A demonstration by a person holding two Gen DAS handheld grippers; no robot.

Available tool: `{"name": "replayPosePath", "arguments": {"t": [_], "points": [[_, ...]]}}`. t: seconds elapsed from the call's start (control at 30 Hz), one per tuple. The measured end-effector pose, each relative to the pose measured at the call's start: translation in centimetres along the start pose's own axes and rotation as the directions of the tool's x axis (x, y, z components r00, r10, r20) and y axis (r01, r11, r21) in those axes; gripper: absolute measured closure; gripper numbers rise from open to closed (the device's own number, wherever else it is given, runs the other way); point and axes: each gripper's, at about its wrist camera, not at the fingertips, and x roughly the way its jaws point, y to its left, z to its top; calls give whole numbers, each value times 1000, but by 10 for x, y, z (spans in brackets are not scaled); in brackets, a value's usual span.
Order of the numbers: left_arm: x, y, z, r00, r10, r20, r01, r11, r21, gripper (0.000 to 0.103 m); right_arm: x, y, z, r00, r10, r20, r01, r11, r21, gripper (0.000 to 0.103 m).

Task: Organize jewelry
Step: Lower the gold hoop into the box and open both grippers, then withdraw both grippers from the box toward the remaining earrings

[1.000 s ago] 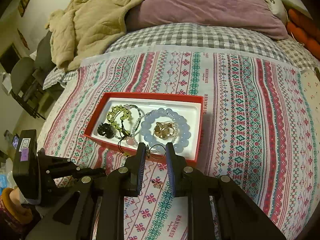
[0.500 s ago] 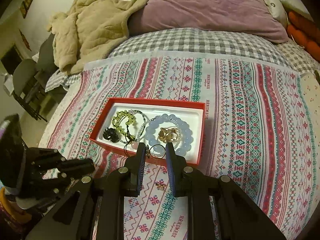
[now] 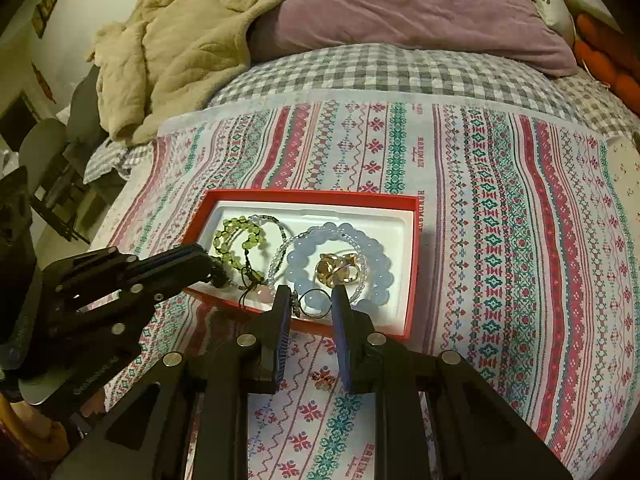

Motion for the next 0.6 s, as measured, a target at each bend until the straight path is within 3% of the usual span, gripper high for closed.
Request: {"name": "replayPosePath", "arguments": {"t": [0.13, 0.2, 0.3, 0.43, 0.6], "points": [[1, -1, 0, 1000, 18, -9, -18, 1000, -5, 94, 2, -3, 2, 1000, -4, -2, 4, 1000, 19, 81], [-3, -3, 0, 1000, 29, -4, -29, 1000, 2, 76, 0, -5, 2, 1000, -4, -6, 4, 1000, 24, 80], [-10, -3, -1, 999, 46, 2, -46, 999, 6, 62, -7, -6, 1, 1000, -9, -2, 9, 1000, 19, 74], [-24, -1, -8, 998, 68, -7, -68, 998, -5, 43, -22, -8, -4, 1000, -7, 18, 6, 1000, 19, 54], [-35, 2, -23, 995, 91, -34, -91, 996, -22, 22, -35, -13, -16, 999, -23, 28, 23, 1000, 13, 45]]}}
